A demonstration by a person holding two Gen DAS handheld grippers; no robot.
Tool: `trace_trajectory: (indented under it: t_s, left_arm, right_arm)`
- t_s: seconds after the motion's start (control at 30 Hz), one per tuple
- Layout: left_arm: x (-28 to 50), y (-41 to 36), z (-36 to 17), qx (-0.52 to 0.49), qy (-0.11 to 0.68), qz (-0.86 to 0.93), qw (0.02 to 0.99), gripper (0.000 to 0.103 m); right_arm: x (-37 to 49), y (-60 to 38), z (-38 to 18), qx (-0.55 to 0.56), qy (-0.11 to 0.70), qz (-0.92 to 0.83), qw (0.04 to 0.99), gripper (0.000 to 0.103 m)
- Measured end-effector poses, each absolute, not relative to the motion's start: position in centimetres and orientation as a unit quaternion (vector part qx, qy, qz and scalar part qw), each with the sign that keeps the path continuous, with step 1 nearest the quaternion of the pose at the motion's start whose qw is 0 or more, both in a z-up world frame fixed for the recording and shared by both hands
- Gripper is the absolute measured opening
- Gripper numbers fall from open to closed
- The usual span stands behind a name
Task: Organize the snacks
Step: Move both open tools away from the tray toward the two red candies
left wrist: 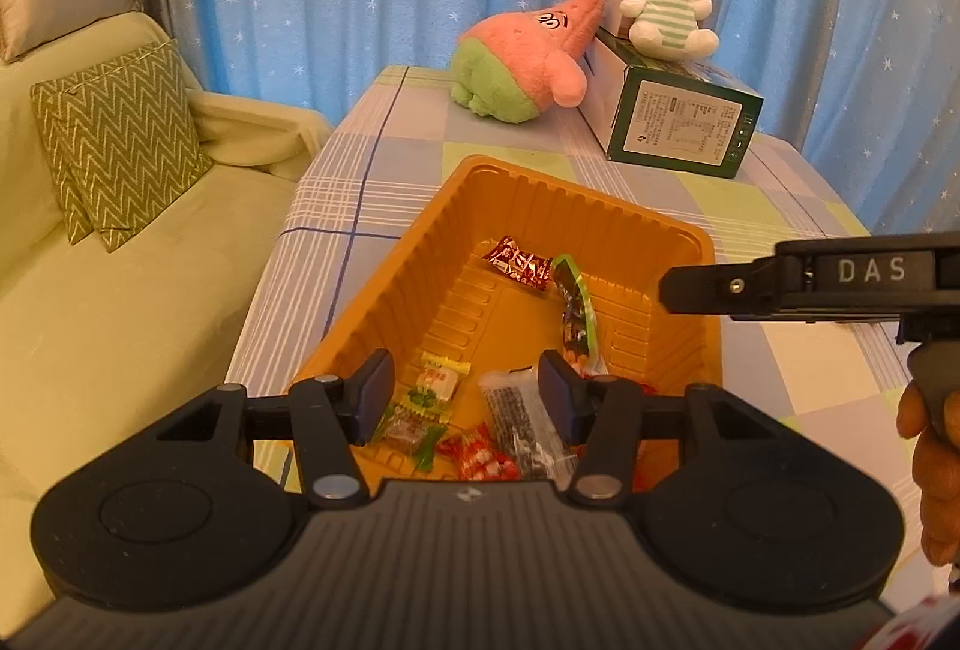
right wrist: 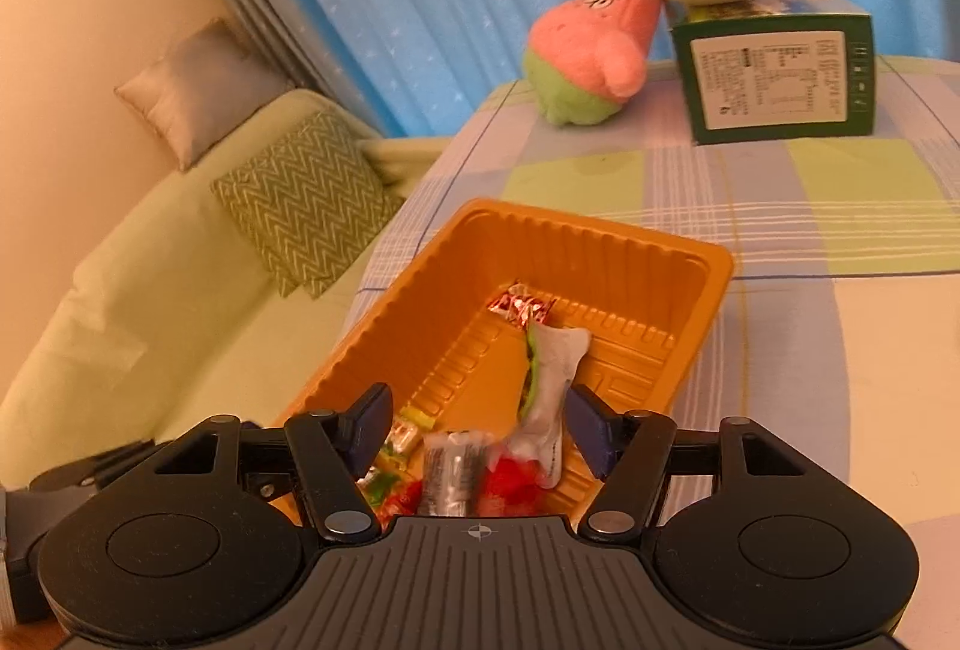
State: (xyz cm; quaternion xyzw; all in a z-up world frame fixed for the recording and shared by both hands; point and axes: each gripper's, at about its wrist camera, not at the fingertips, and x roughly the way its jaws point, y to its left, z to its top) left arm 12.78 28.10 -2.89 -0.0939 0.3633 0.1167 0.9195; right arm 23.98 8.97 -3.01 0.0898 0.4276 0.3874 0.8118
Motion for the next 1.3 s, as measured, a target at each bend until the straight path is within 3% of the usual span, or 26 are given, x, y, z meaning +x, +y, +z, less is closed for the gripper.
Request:
trace_trajectory:
  t_s: [0.73,1.3]
  left_arm:
    - [6.2,18.4,1.1,-0.107,0.339,0.077,0.931,0.054]
    - [6.4,10.5,1.1,-0.091,0.351,0.013,0.932,0.057]
  right_arm:
    - [16.6,-7.8,-1.5,0.126,0.420,0.240,0.866,0.064]
    - [14.8,-16.8,-1.7,0.148,0.415,0.160,0.883,0.064]
